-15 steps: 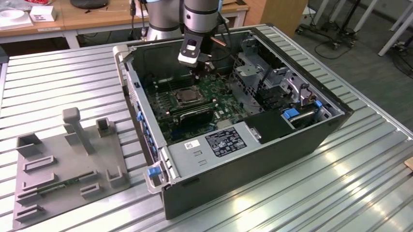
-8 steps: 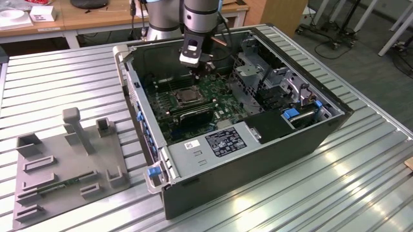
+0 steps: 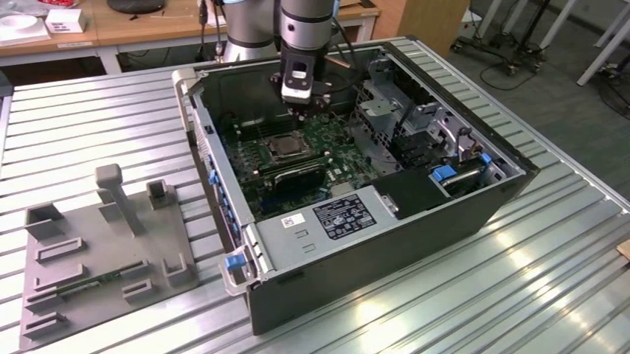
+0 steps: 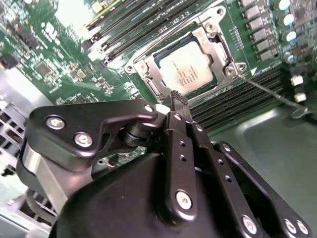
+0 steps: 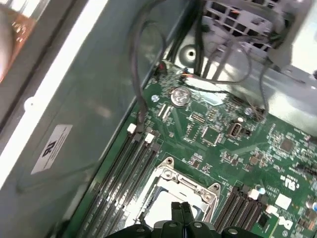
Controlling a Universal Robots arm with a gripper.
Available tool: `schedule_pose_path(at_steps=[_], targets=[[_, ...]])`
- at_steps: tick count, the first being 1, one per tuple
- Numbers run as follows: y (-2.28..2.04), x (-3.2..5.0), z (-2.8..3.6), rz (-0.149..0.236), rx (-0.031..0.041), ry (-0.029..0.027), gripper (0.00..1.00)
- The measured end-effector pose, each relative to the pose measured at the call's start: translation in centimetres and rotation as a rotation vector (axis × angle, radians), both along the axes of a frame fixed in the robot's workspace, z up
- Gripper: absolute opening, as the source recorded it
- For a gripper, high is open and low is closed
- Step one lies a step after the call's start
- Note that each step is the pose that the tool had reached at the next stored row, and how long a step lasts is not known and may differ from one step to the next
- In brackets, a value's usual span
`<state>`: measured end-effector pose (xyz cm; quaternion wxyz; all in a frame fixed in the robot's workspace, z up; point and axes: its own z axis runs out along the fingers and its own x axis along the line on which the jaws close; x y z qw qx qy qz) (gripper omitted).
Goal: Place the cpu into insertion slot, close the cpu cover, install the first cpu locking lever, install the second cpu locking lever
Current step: 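Close the cpu cover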
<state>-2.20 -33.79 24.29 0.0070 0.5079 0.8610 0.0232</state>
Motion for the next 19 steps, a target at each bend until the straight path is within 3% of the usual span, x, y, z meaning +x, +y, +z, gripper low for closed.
schedule_pose_path(at_steps=[19], targets=[[0.0,0.0,-0.08,0.346,0.0,0.0,0.11]])
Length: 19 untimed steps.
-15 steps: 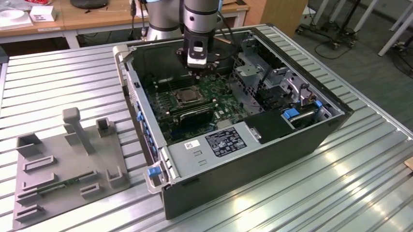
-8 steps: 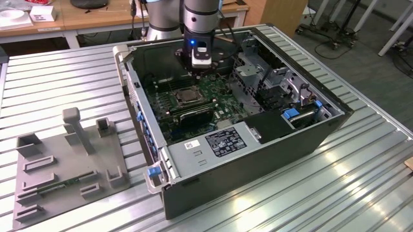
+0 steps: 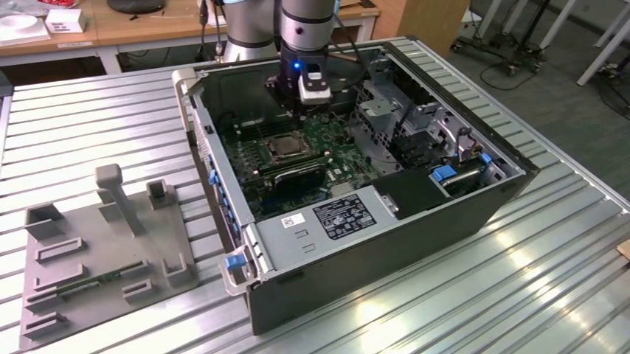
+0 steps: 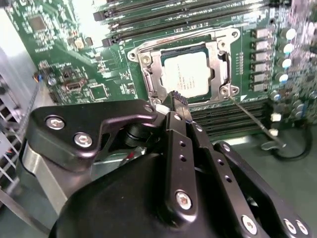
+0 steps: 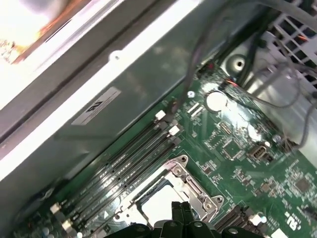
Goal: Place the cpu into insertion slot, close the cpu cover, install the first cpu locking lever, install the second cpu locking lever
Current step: 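Close the cpu cover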
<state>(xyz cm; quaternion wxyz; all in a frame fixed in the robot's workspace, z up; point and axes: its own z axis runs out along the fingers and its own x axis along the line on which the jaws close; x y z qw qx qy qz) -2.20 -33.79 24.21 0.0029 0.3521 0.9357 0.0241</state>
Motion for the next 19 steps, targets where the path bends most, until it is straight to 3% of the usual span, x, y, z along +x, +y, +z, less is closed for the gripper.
schedule_pose_path(at_steps=[19], targets=[[0.0,0.0,-0.09,0.329,-0.0001,0.0,0.11]])
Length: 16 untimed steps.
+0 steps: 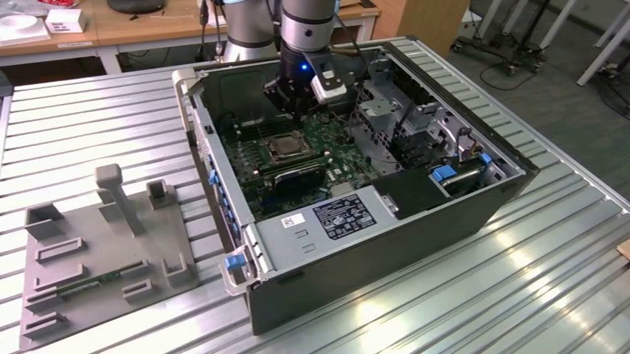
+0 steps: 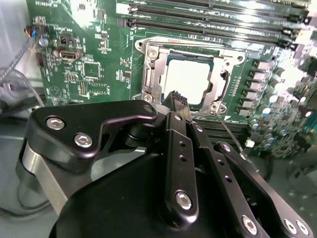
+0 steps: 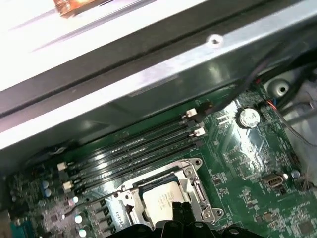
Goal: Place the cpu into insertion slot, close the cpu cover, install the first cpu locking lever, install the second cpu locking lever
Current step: 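Close the cpu cover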
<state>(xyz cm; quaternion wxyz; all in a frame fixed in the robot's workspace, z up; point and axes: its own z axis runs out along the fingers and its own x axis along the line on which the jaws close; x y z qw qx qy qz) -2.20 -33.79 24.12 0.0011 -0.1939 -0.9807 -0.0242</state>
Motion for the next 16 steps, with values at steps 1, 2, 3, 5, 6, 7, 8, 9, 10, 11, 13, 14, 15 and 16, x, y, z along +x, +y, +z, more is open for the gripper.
schedule_pose_path(at_steps=[1,2,3,5,6,7,8,9,10,11,13,14,15,16], targets=[[0.0,0.0,0.0,0.015,0.0,0.0,0.11],[0.0,0.0,-0.01,0.029,0.0,0.0,0.11],[0.0,0.0,-0.01,0.044,0.0,-0.0001,0.11],[0.0,0.0,-0.01,0.072,0.0,-0.0002,0.11],[0.0,0.0,-0.01,0.084,0.0,-0.0002,0.11],[0.0,0.0,-0.01,0.095,0.0,-0.0003,0.11],[0.0,0.0,-0.01,0.106,0.0,-0.0005,0.11],[0.0,0.0,-0.02,0.117,0.0001,-0.001,0.11],[0.0,0.0,-0.03,0.13,0.0,-0.0017,0.11],[0.0,0.0,-0.04,0.144,0.0001,-0.0025,0.11],[0.0,0.0,-0.08,0.177,-0.0001,-0.0044,0.11],[0.0,0.0,-0.1,0.193,-0.0002,-0.0053,0.11],[0.0,0.01,-0.12,0.211,-0.0002,-0.0064,0.11],[0.0,0.0,-0.14,0.227,-0.0003,-0.0074,0.11]])
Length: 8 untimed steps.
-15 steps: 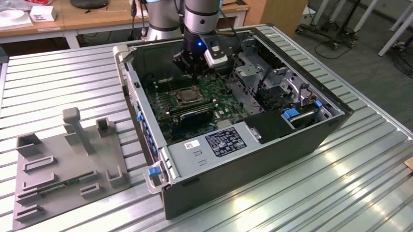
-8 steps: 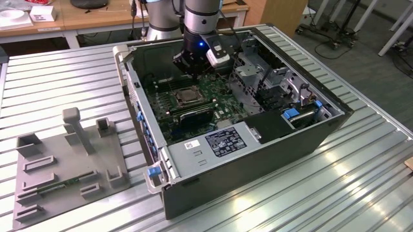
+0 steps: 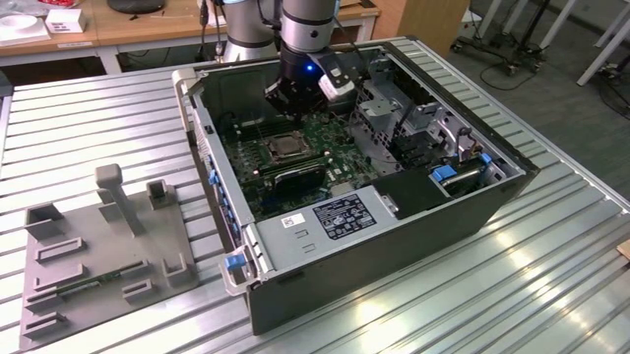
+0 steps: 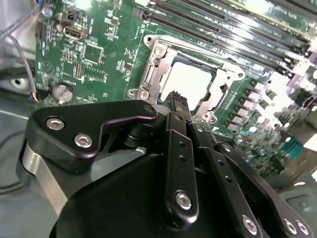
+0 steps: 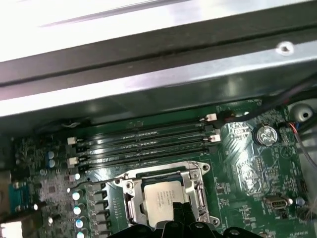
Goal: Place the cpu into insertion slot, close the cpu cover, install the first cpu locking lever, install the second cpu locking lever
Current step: 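Close the cpu cover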
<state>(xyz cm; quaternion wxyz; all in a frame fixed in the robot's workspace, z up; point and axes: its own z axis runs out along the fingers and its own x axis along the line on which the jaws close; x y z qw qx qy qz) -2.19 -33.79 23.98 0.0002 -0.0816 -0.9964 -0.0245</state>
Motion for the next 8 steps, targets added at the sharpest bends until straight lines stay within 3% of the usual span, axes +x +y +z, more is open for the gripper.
schedule_pose_path(at_steps=[3,8], targets=[[0.0,0.0,-0.02,0.032,-0.0002,-0.003,0.11],[0.0,0.0,-0.14,0.075,-0.0002,-0.0199,0.11]])
